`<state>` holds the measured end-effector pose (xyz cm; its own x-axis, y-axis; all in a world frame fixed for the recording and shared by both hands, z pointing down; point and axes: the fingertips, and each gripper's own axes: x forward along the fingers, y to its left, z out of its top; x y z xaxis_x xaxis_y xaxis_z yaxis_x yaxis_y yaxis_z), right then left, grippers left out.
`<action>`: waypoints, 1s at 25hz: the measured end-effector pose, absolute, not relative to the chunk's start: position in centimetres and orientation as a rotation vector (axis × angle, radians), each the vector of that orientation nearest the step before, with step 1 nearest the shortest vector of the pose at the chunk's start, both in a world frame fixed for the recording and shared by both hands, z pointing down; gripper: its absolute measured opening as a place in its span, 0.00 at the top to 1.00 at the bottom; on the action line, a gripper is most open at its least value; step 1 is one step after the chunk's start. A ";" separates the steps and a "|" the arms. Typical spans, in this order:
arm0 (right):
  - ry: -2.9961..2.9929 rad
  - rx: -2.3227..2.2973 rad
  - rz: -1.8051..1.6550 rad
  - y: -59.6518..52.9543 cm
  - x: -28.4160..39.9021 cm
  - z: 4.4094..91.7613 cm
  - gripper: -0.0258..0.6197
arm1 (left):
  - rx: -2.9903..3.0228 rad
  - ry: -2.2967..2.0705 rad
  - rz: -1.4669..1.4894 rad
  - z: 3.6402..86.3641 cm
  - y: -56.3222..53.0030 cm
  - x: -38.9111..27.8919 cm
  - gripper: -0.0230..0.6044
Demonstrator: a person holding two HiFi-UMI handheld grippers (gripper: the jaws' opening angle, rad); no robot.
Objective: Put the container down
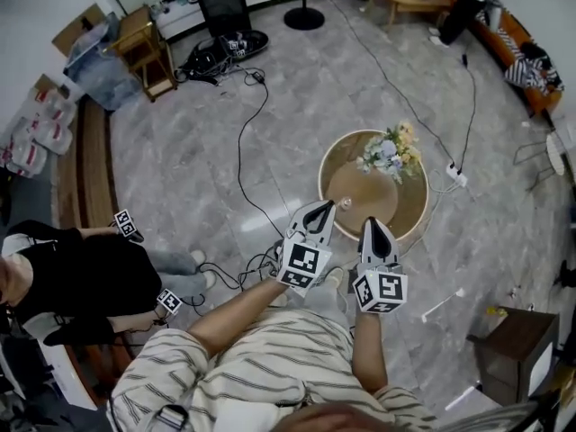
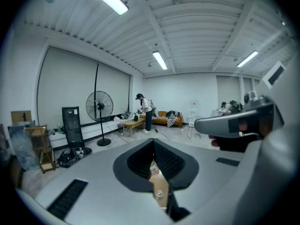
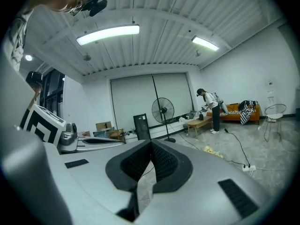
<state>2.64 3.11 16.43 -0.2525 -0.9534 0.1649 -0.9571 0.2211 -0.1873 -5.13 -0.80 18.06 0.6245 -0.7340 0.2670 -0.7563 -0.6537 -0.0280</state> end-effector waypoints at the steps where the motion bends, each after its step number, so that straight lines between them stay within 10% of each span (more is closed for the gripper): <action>1: -2.452 1.907 0.377 3.1 2.4 15.9 0.95 | 2.766 -1.285 0.396 17.6 -0.6 -5.3 0.97; 25: -2.532 1.912 0.100 2.4 3.6 9.7 0.95 | 2.838 -1.368 0.141 10.6 0.6 -4.3 0.97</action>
